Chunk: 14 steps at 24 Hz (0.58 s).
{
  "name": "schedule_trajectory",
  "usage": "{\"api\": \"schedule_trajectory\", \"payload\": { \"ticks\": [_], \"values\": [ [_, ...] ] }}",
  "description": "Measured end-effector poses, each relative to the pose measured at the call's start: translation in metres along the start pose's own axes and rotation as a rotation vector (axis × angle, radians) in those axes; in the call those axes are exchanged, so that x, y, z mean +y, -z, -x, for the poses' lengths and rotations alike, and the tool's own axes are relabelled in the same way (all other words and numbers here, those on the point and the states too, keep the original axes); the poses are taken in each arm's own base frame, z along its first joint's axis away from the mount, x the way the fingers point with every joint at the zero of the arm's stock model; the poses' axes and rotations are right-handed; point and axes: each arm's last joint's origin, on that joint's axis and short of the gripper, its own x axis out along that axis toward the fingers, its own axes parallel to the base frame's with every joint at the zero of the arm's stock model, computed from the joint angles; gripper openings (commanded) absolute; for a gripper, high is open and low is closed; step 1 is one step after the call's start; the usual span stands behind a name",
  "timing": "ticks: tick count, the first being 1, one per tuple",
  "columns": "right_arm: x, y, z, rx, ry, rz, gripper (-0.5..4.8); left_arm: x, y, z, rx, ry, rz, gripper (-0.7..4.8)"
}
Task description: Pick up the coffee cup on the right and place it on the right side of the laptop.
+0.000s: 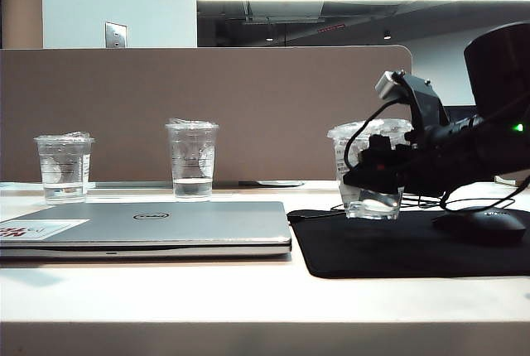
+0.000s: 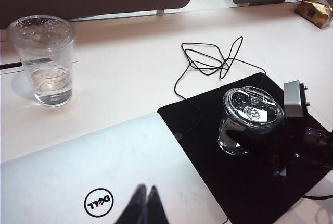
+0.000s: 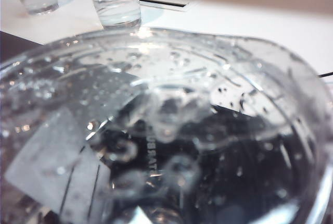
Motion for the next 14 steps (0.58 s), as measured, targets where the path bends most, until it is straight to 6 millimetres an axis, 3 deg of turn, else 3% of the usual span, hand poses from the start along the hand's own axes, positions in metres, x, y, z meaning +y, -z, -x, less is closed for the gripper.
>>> {"api": "schedule_trajectory", "payload": {
  "ticks": [14],
  "values": [
    [0.0002, 0.0113, -0.0046, 0.0, -0.055, 0.0, 2.24, -0.0001, 0.0, 0.0, 0.0, 0.0, 0.0, -0.05]
  ]
}}
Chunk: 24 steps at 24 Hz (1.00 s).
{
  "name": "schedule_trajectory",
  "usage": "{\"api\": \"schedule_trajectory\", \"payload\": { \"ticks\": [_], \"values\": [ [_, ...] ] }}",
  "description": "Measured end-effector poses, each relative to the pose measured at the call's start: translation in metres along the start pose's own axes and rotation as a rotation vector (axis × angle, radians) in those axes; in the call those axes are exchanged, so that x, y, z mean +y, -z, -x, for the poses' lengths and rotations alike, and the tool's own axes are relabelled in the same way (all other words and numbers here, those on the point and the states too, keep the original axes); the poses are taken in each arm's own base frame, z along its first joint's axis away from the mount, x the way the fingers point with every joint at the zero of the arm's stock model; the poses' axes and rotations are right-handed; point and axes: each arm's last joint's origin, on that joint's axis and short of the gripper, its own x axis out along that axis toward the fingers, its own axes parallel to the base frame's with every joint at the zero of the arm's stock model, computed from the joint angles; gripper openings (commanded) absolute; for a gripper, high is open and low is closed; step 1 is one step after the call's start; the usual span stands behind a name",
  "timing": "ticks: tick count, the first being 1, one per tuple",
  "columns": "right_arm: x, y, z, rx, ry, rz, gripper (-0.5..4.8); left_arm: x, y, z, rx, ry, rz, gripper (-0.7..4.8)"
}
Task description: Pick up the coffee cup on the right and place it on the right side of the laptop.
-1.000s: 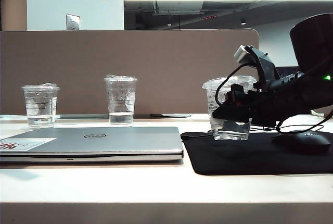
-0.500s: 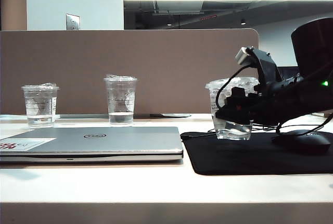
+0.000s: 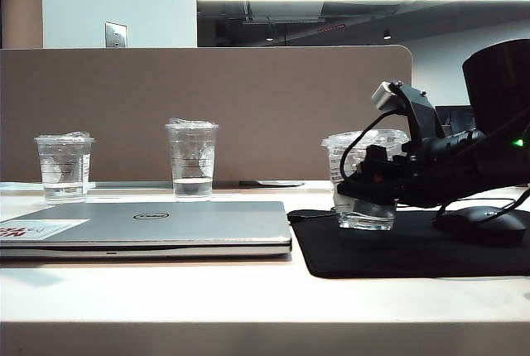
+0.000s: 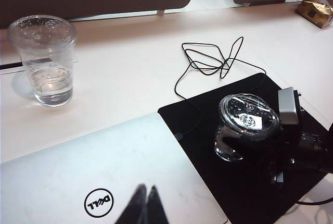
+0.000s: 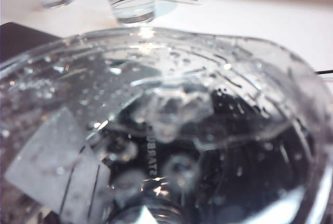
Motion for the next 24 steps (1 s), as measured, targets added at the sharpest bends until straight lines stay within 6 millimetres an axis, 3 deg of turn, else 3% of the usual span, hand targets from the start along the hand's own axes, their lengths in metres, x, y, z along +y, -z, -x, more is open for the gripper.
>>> {"api": "schedule_trajectory", "payload": {
  "ticks": [17, 24],
  "values": [
    [0.0014, 0.0021, -0.0001, 0.017, -0.052, -0.007, 2.25, 0.0, 0.0, 0.0, 0.0, 0.0, 0.0, -0.05],
    [0.0014, 0.0027, -0.0001, 0.023, -0.05, -0.009, 3.01, 0.0, 0.0, 0.0, 0.0, 0.0, 0.0, -0.05]
  ]
}}
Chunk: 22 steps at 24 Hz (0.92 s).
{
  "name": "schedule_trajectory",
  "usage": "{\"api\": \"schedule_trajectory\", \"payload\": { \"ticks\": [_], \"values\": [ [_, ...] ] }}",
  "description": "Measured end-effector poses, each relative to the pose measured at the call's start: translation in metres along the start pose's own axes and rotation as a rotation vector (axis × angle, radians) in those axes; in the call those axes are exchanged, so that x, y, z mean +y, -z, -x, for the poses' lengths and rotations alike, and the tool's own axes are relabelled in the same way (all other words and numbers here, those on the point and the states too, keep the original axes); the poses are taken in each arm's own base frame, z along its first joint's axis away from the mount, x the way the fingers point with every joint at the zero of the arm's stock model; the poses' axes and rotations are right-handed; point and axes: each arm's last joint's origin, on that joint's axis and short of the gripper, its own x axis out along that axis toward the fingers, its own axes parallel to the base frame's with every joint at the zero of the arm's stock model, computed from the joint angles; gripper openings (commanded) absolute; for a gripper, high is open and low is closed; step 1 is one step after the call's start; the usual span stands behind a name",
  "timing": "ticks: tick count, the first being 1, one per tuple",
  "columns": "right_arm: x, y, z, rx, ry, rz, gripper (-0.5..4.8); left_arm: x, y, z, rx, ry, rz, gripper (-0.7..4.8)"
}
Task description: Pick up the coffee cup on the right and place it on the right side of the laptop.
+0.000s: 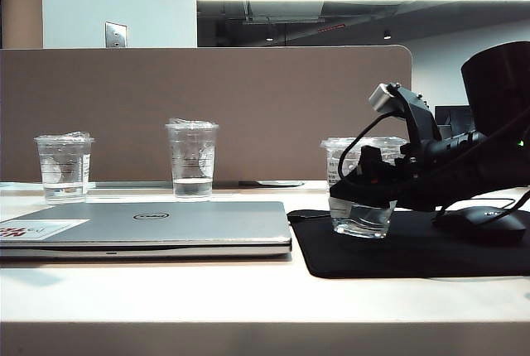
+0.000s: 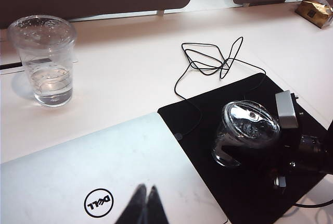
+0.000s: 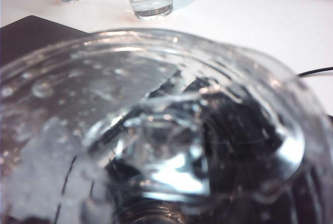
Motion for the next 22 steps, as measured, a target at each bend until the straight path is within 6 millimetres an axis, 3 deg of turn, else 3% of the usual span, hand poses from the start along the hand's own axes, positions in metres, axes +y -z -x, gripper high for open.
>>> {"api": "schedule_trajectory", "payload": {
  "ticks": [1, 2, 3, 10, 22],
  "values": [
    [0.0, 0.0, 0.0, 0.003, 0.0, -0.001, 3.46, 0.0, 0.0, 0.0, 0.0, 0.0, 0.0, -0.05],
    [0.0, 0.0, 0.0, 0.004, 0.0, -0.001, 4.47, 0.0, 0.0, 0.0, 0.0, 0.0, 0.0, -0.05],
    [0.0, 0.001, 0.0, 0.009, 0.0, -0.003, 4.79, 0.0, 0.0, 0.0, 0.0, 0.0, 0.0, -0.05],
    [0.001, -0.002, 0.001, 0.023, 0.001, -0.009, 4.79, 0.0, 0.0, 0.0, 0.0, 0.0, 0.0, -0.05],
    [0.009, -0.001, 0.032, 0.072, 0.017, -0.035, 4.79, 0.0, 0.0, 0.0, 0.0, 0.0, 0.0, -0.05]
  ]
}}
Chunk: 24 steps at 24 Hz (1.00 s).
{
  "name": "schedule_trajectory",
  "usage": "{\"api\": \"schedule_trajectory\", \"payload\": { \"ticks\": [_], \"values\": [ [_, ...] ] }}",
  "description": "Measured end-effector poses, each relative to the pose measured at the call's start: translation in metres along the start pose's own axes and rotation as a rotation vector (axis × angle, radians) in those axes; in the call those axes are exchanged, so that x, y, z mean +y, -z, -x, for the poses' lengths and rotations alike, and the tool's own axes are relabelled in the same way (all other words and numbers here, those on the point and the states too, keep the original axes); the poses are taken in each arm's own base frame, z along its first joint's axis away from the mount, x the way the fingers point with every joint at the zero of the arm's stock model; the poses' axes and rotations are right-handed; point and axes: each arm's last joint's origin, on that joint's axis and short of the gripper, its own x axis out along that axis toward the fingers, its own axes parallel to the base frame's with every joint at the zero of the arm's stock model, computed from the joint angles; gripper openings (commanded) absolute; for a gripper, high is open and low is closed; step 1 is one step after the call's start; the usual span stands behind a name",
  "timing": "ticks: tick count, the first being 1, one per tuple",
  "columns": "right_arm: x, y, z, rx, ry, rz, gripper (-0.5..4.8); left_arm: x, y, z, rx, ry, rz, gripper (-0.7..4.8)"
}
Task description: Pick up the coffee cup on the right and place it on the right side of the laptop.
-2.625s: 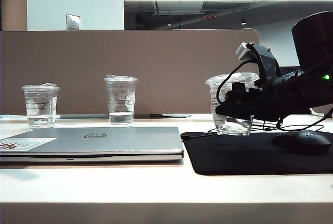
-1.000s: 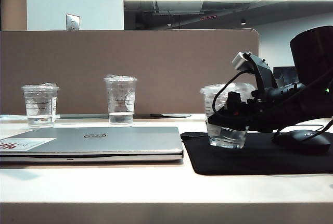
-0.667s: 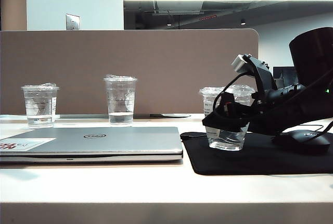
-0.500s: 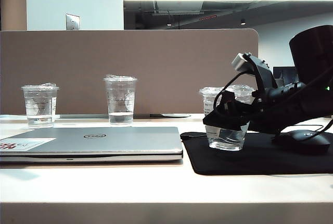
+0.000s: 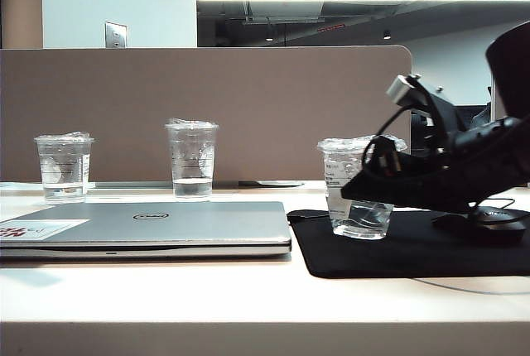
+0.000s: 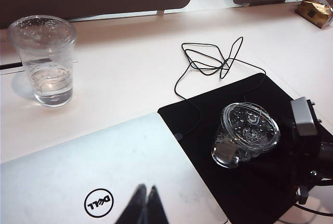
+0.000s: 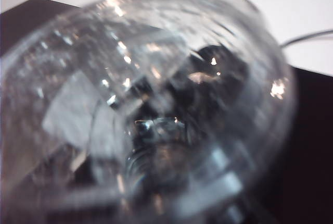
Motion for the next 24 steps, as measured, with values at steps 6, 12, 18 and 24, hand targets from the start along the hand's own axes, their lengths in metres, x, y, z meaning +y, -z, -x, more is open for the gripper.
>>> {"api": "schedule_trajectory", "payload": {
  "ticks": [6, 12, 18, 24],
  "values": [
    [0.006, -0.003, 0.02, -0.007, 0.009, -0.001, 4.79, 0.0, 0.0, 0.0, 0.0, 0.0, 0.0, -0.05],
    [0.012, -0.012, 0.036, 0.045, 0.014, -0.026, 4.79, 0.0, 0.0, 0.0, 0.0, 0.0, 0.0, -0.05],
    [0.021, -0.023, 0.055, 0.107, 0.014, -0.054, -0.13, 0.0, 0.0, 0.0, 0.0, 0.0, 0.0, -0.05],
    [0.03, -0.035, 0.076, 0.125, 0.015, -0.062, -0.08, 0.0, 0.0, 0.0, 0.0, 0.0, 0.0, -0.05]
  ]
}}
